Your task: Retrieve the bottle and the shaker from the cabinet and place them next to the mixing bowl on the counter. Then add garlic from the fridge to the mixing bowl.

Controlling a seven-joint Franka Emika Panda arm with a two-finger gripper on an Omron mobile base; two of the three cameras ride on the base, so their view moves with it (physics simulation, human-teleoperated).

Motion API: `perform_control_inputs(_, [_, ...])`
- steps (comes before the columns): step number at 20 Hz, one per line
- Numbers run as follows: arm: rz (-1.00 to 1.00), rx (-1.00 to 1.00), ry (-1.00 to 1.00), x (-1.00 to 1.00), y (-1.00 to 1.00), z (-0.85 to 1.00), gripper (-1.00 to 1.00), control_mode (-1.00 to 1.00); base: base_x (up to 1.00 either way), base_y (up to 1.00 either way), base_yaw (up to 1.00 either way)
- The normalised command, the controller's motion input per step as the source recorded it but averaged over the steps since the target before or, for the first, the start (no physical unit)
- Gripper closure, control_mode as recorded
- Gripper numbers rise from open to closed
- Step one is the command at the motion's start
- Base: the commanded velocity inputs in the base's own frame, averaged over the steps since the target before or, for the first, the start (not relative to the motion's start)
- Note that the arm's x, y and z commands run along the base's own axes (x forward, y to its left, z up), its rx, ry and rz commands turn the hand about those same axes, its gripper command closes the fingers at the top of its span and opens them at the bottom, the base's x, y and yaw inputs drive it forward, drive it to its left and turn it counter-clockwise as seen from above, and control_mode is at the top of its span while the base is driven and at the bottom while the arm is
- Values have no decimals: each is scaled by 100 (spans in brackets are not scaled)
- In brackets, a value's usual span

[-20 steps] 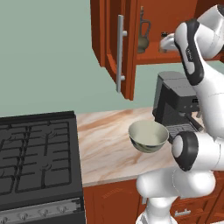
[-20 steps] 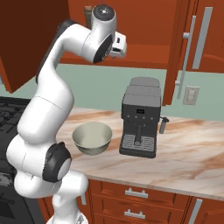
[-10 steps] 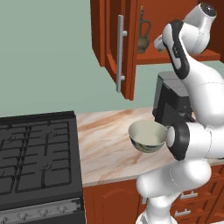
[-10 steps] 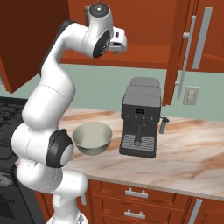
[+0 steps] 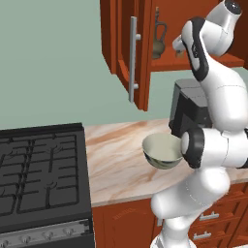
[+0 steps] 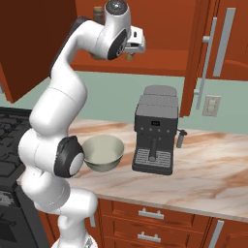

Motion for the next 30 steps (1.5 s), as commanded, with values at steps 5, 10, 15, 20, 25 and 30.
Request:
perform_control_inputs(5, [6, 0, 0, 41, -14, 0, -100, -100, 0, 0, 0])
perform_control_inputs(10, [4, 0, 0, 24, -21, 0, -100, -100, 0, 0, 0])
perform_control_inputs(15, [1, 0, 0, 17, -10, 0, -100, -100, 0, 0, 0])
perform_control_inputs(20, [0, 0, 0, 12, 0, -3, -100, -100, 0, 0, 0])
perform_control_inputs(25, [0, 0, 0, 0, 3, -11, -100, -100, 0, 0, 0])
perform_control_inputs(30, [0, 0, 0, 0, 21, -26, -100, -100, 0, 0, 0])
